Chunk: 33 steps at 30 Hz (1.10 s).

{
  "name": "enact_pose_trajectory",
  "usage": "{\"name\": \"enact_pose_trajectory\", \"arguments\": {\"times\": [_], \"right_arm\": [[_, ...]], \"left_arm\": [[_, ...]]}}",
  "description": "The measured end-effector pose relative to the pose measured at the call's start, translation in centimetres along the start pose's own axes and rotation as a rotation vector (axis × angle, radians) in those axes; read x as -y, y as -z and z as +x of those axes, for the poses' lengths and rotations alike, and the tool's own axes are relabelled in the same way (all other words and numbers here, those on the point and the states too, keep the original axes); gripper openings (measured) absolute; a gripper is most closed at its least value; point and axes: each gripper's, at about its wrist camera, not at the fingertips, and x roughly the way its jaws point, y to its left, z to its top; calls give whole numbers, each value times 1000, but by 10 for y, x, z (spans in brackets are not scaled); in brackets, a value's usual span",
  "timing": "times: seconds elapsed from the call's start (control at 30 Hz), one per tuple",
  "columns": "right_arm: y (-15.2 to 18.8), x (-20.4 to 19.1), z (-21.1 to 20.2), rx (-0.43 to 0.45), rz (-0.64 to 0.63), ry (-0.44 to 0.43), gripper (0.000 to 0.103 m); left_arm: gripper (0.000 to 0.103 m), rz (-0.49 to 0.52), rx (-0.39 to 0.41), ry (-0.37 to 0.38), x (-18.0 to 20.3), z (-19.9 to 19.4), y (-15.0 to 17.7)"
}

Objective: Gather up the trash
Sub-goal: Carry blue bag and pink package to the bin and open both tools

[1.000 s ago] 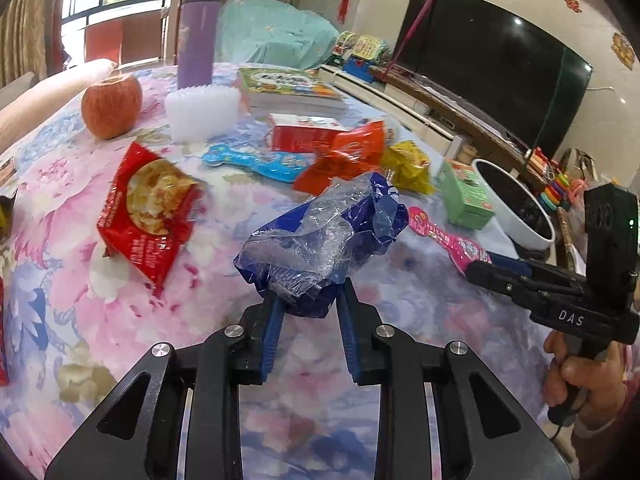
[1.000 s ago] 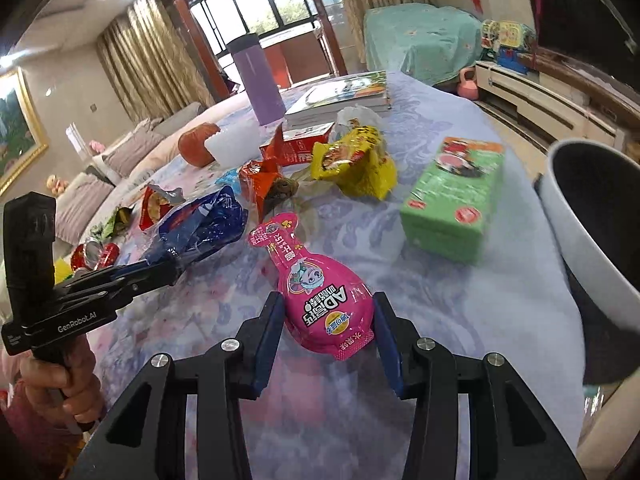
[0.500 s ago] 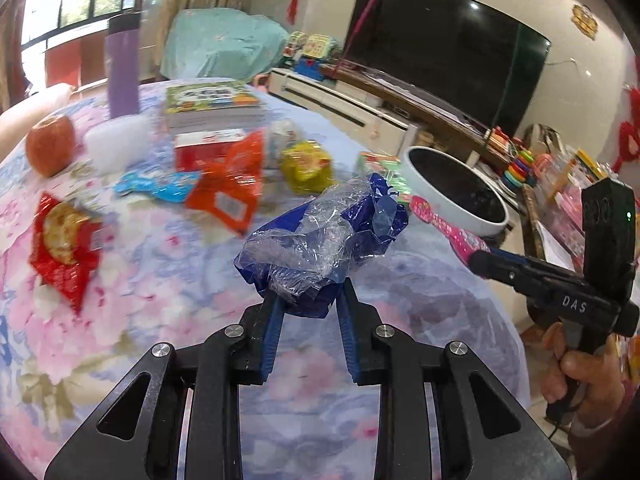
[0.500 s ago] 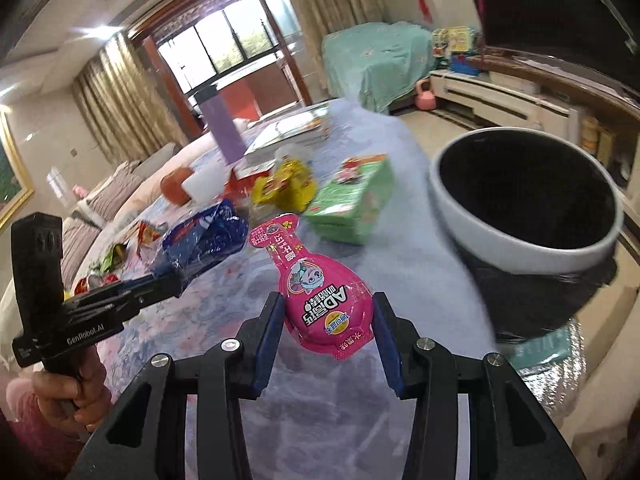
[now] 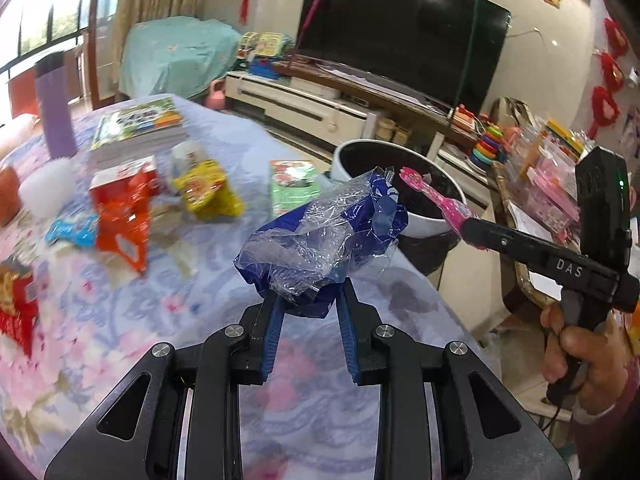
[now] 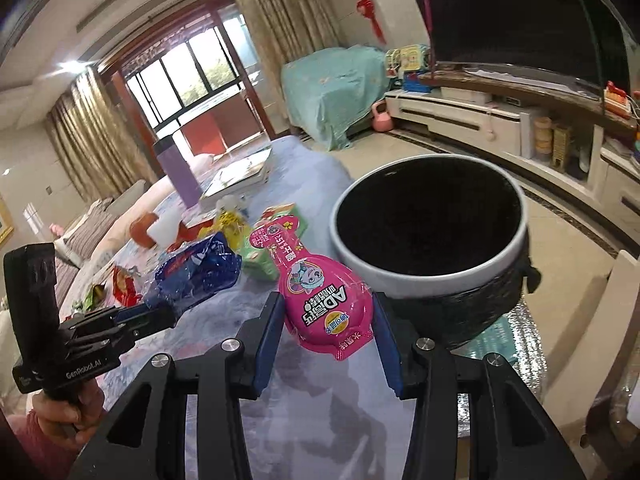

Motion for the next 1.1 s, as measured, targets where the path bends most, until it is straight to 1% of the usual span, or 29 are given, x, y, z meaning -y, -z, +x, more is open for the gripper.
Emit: {"name": "enact_pose_trajectory", "arguments": {"times": [0.6,0.9,1.1], "right_arm": [[-26,40,-3,37,36,64,45],[-38,58,4,30,50,86,45],[-48,69,11,30,60,101,45]], "left_arm": [[25,121,-20,2,47,33,-36],[25,143,-51,5,62,61,-56],[25,166,-51,-2,73,76,-70]]}}
